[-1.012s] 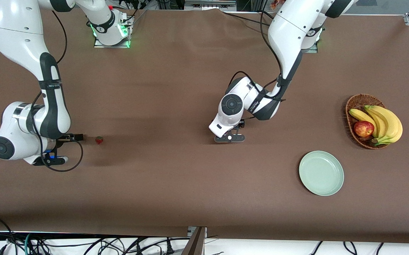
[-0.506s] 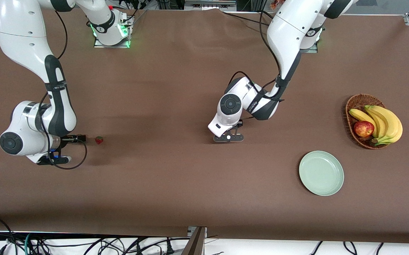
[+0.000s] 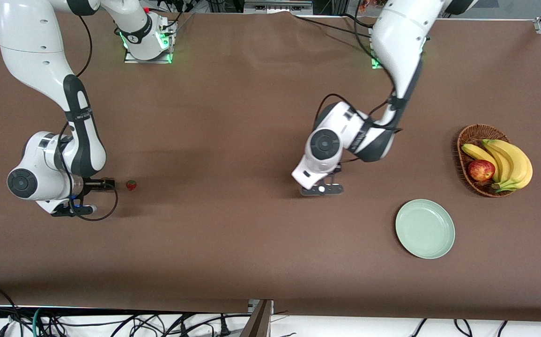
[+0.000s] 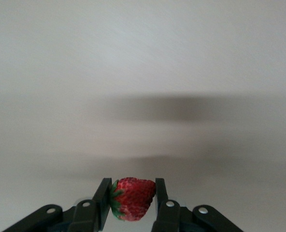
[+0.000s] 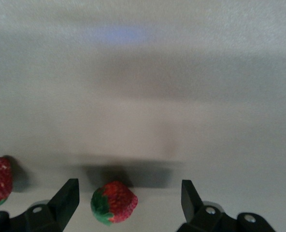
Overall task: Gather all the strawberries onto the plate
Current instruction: 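Carry the strawberry onto the green plate and open the left gripper, then set the strawberry at the middle with the right gripper while the left gripper returns, then grasp the middle strawberry with the left gripper while the right gripper grasps the last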
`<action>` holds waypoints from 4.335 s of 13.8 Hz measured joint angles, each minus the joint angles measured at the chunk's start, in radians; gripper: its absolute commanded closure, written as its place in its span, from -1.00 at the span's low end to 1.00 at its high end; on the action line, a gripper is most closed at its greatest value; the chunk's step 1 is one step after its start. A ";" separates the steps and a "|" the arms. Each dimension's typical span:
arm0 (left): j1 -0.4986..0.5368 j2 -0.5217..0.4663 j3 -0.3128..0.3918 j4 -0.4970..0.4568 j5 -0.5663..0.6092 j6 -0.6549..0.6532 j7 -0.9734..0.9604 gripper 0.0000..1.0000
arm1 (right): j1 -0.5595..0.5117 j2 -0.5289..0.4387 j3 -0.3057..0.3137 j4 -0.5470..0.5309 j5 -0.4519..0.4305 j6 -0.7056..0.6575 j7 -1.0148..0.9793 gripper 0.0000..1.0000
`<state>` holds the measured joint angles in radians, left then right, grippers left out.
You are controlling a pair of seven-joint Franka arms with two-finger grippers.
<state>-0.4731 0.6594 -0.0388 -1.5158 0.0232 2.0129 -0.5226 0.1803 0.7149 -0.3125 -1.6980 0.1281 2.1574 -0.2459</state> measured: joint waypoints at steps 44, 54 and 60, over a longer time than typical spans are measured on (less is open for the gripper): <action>0.406 0.150 -0.012 0.185 0.215 0.046 1.131 -1.00 | 0.501 0.162 0.448 0.242 0.012 0.454 1.231 -1.00; 0.325 0.112 -0.258 0.182 0.150 -0.077 0.283 -1.00 | 0.313 0.059 0.413 0.404 -0.009 0.013 0.823 -1.00; 0.156 0.150 -0.263 0.174 0.123 0.045 -0.182 -1.00 | 0.110 0.000 0.335 0.402 -0.016 -0.315 0.536 -1.00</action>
<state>-0.3166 0.8094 -0.3021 -1.3418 0.1463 2.0576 -0.7043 0.2902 0.7145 0.0226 -1.2964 0.1122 1.8423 0.2903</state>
